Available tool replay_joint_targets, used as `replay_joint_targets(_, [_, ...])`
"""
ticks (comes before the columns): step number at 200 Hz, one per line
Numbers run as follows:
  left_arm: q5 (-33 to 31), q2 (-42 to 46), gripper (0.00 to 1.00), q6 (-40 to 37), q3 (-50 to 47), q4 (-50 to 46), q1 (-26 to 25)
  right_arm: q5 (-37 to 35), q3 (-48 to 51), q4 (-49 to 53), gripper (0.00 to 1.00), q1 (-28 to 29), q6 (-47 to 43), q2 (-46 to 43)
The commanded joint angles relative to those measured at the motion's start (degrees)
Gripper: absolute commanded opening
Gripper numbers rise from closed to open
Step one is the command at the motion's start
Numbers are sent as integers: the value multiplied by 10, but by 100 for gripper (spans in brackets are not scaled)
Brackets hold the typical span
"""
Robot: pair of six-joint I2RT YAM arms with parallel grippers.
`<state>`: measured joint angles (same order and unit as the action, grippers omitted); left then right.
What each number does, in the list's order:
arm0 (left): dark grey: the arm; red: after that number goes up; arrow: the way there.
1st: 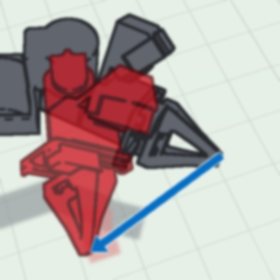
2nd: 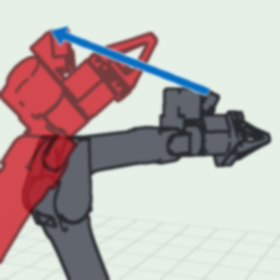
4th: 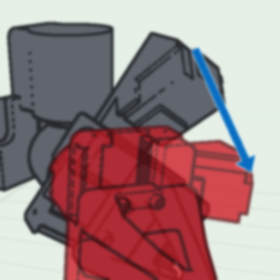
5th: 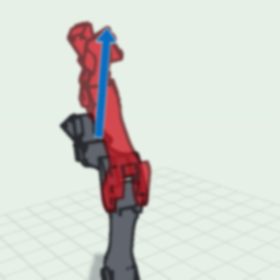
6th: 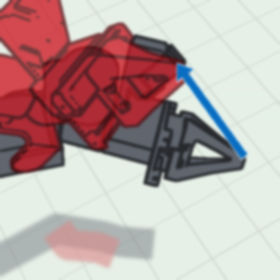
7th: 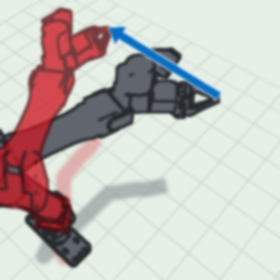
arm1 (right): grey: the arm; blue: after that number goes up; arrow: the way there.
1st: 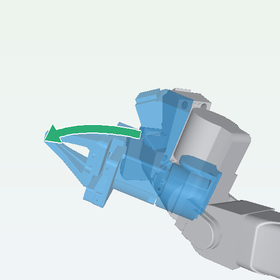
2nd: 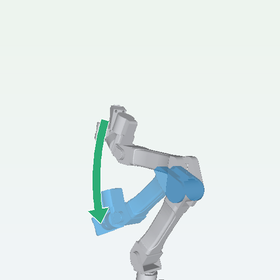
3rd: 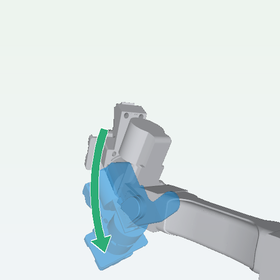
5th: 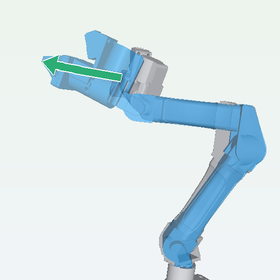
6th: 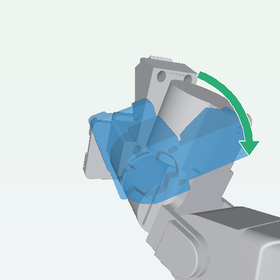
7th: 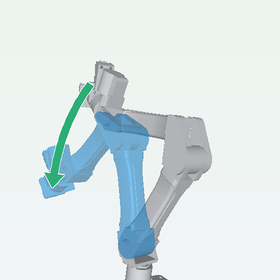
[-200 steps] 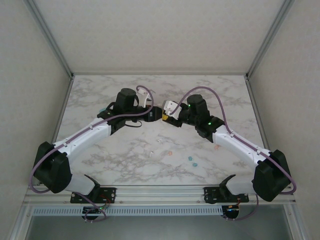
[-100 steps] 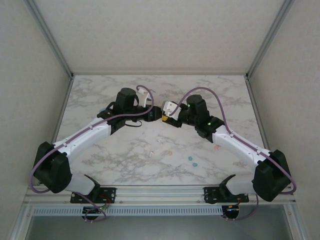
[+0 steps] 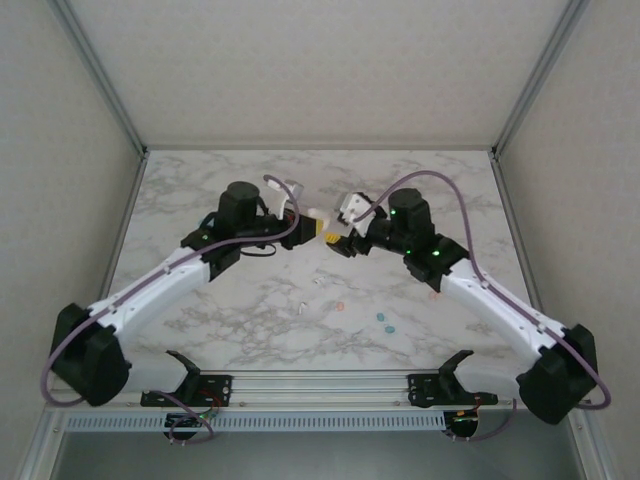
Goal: Insert wireless bluetooth earbuds into charging case
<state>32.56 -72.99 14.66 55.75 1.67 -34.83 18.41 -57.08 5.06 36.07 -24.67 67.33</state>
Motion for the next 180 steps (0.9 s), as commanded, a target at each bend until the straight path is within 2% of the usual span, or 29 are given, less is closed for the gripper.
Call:
replay_joint_targets(1, [23,66,17,-132,-67,140,-4,49,-69,82,78,-57,216,-29])
replay_joint_targets(17, [24,84,15,-183,-112,215,-4,105,-109,135,77,-105,314,-14])
replay_joint_targets(31, [29,84,14,-226,-107,207,-4,173,-136,170,75,-138,386,3])
replay_joint_targets(47, [37,72,12,-247,-89,192,-4,264,-134,137,74,-142,441,19])
replay_joint_targets(67, [43,49,11,-225,-88,246,-4,335,-139,132,74,-138,481,44])
replay_joint_targets(119, [66,9,10,-166,-96,347,-4,338,-157,166,75,-106,424,72])
replay_joint_targets(180, [64,5,10,-128,-103,383,-4,333,-169,177,75,-101,395,99])
